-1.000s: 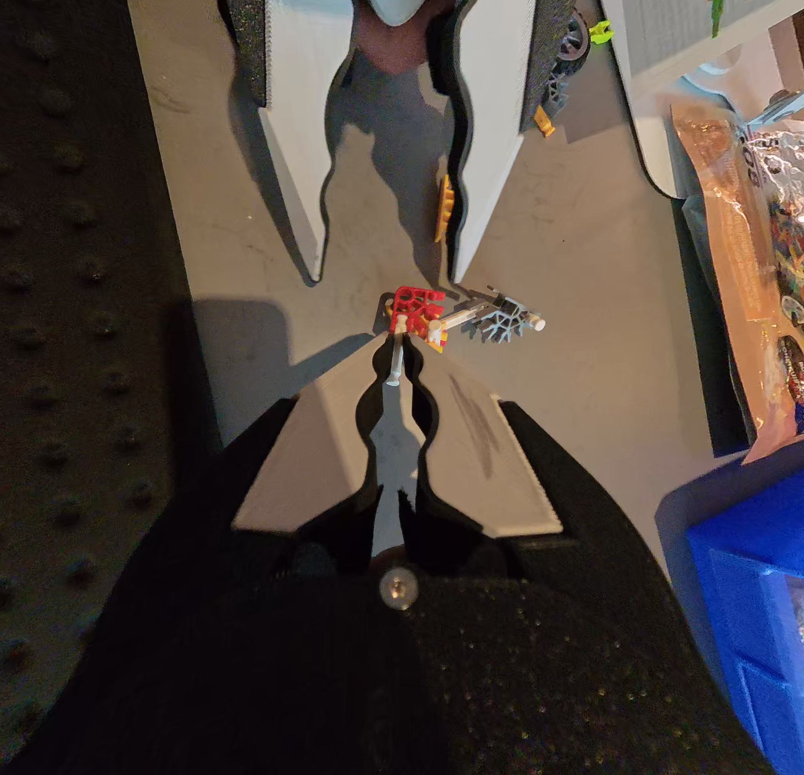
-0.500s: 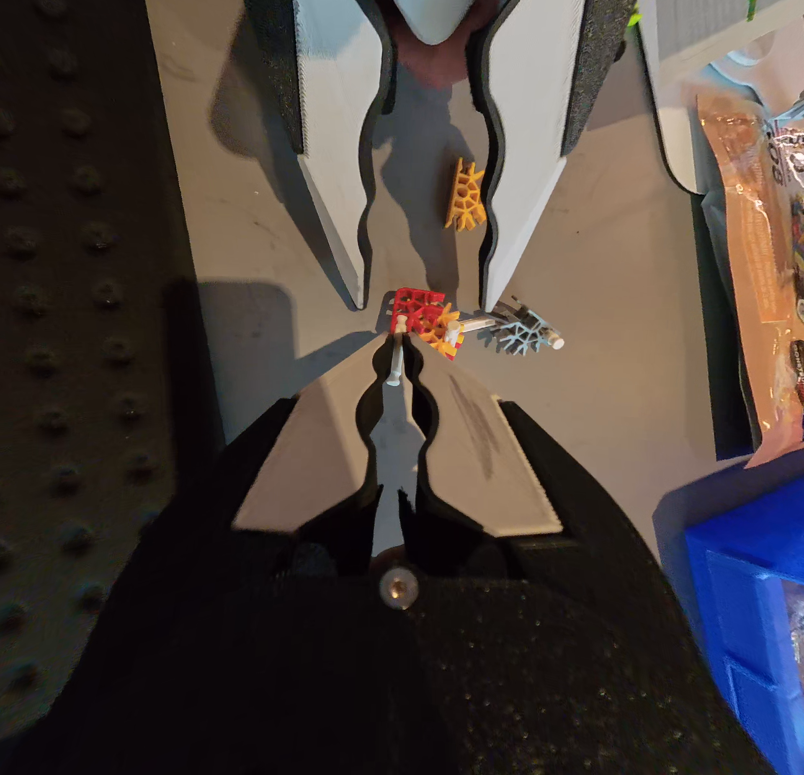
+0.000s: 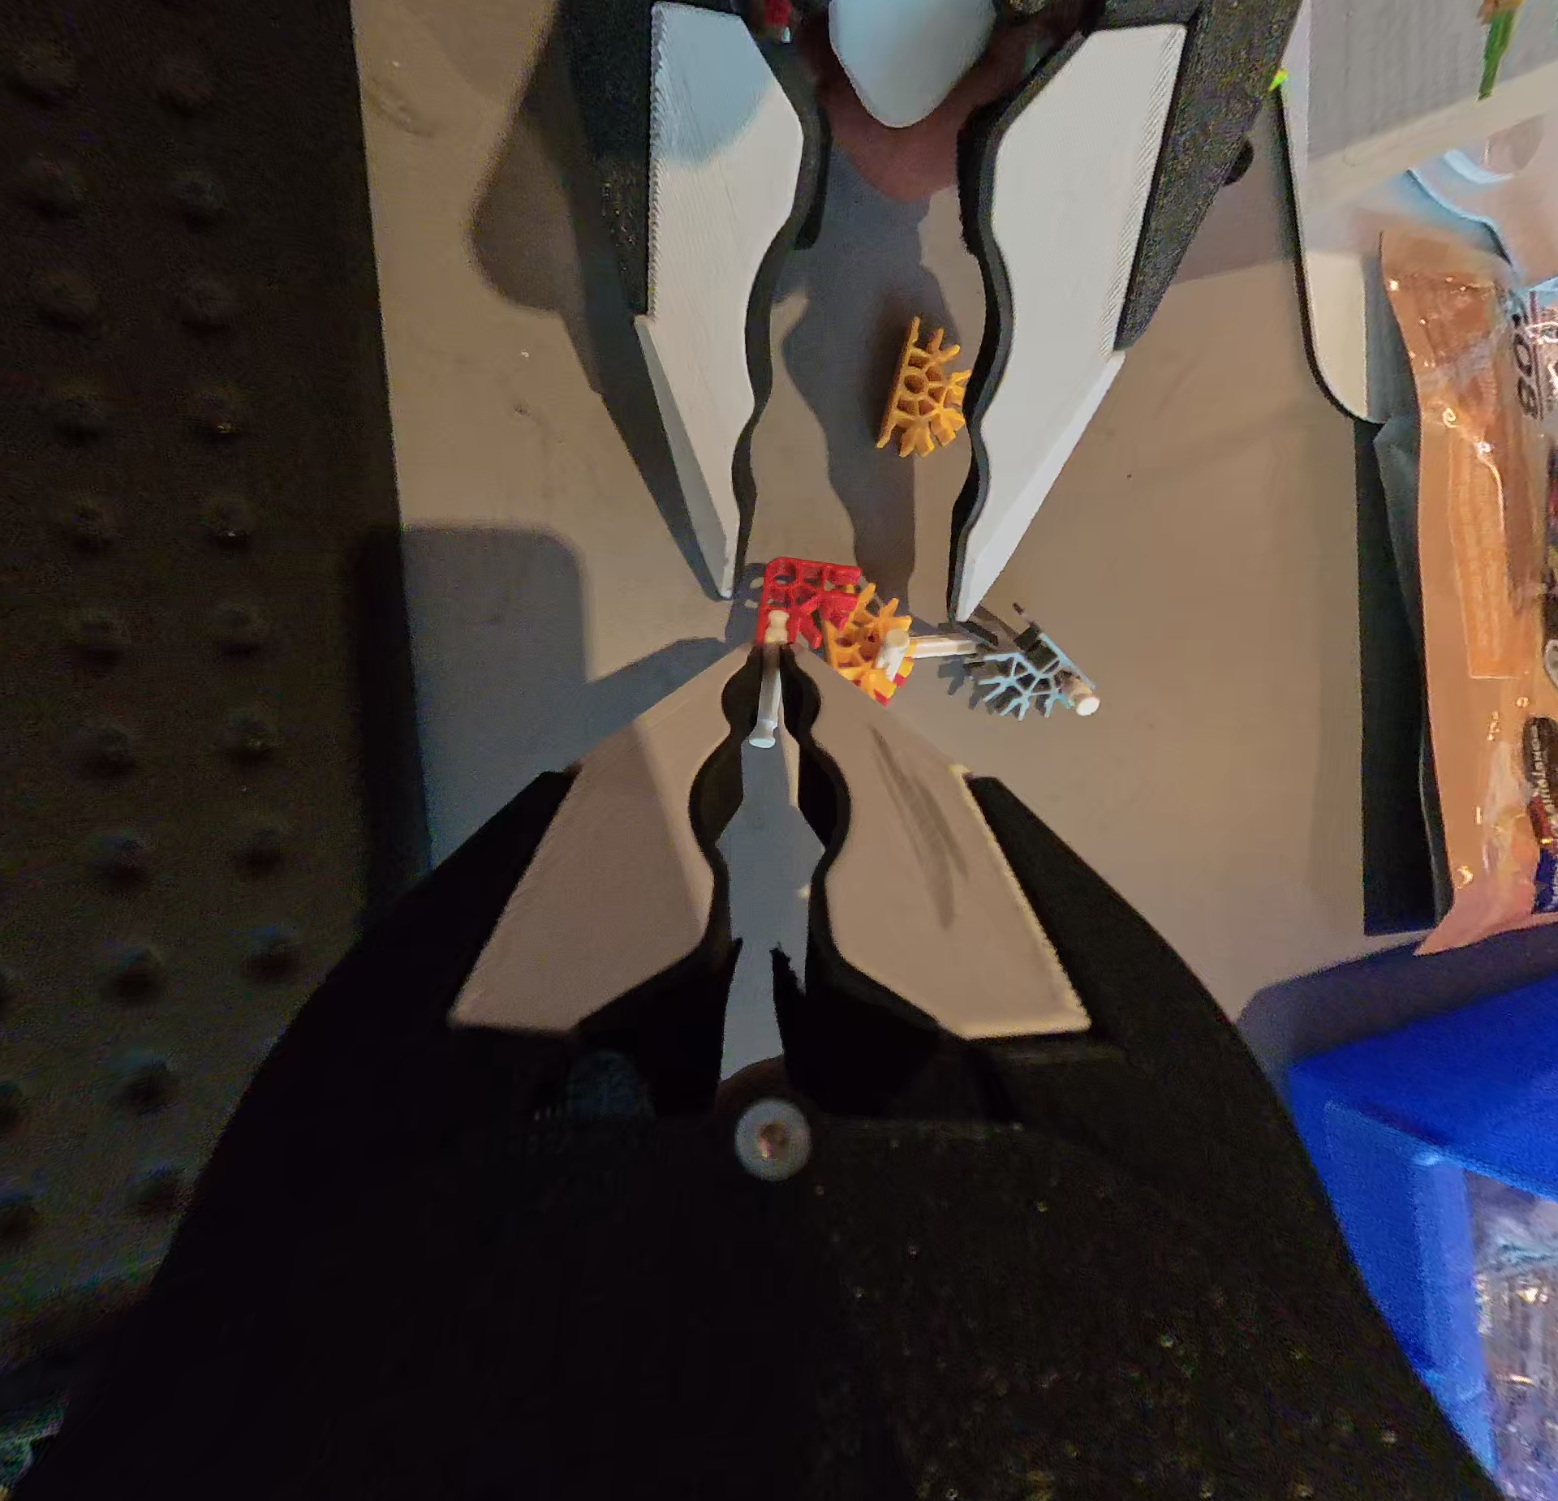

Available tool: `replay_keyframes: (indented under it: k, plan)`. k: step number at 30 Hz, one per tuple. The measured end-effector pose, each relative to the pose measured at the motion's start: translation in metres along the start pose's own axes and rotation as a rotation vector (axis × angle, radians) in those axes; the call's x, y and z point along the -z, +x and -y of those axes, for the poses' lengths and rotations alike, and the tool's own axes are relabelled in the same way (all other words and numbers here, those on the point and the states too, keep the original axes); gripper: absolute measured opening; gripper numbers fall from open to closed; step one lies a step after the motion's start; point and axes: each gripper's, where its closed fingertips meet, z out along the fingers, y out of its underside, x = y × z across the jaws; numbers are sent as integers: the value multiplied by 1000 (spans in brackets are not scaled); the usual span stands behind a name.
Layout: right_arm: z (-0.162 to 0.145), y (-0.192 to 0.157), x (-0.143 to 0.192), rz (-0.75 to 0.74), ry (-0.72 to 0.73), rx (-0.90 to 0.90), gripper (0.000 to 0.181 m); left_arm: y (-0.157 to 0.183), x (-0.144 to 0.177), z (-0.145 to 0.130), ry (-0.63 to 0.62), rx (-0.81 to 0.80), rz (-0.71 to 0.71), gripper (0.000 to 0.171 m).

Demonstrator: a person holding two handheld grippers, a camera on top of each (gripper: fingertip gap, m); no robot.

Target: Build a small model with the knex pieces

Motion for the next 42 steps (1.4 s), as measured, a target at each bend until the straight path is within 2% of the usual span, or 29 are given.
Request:
replay_keyframes:
  k: [7, 9, 11, 13, 22, 26, 35, 42]
  plan:
    - [-3, 12, 0, -4, -45, 21, 3, 0, -4, 0, -12, -14, -5, 48]
    - [-3, 14, 1, -1, -51, 26, 3, 2, -5, 0, -13, -16, -19, 38]
    - [-4, 15, 0, 9, -67, 38, 3, 0, -7, -1, -18, -17, -8, 35]
    - [-9, 16, -1, 23, -94, 44, 3, -4, -7, 0, -13, -12, 18, 23]
    - [-15, 18, -1, 35, -94, 19, 4, -5, -10, 3, 6, 6, 19, 22]
    - [-13, 19, 3, 30, -64, -19, 21, -5, -10, 4, 16, 11, 17, 22]
    - [-15, 20, 1, -13, -30, -51, 34, -4, -12, 8, 34, 1, 15, 22]
    - [-17, 17, 0, -12, -13, -66, 34, -5, -13, 6, 24, -11, 27, 22]
